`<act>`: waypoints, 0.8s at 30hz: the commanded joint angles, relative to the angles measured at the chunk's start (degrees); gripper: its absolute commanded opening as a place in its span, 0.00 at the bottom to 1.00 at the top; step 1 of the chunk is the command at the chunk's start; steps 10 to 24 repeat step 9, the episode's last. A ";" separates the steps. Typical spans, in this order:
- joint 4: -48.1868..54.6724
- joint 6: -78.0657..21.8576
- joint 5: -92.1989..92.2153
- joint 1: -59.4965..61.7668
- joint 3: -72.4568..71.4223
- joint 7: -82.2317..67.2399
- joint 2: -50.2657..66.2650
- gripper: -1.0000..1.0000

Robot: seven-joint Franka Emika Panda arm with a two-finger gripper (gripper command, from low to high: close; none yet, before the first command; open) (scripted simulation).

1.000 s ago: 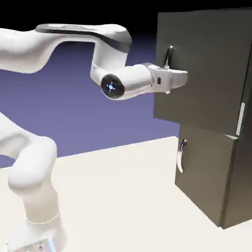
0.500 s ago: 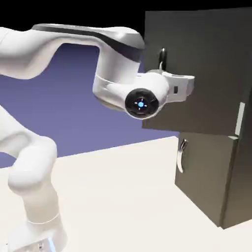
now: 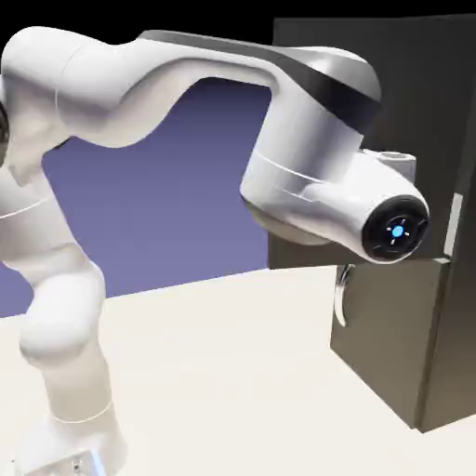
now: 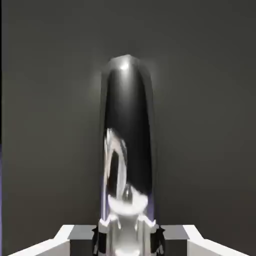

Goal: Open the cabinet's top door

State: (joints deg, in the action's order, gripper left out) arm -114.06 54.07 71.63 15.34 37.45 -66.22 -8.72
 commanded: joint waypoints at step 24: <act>15.33 -18.15 2.87 3.59 2.98 -3.17 15.70 1.00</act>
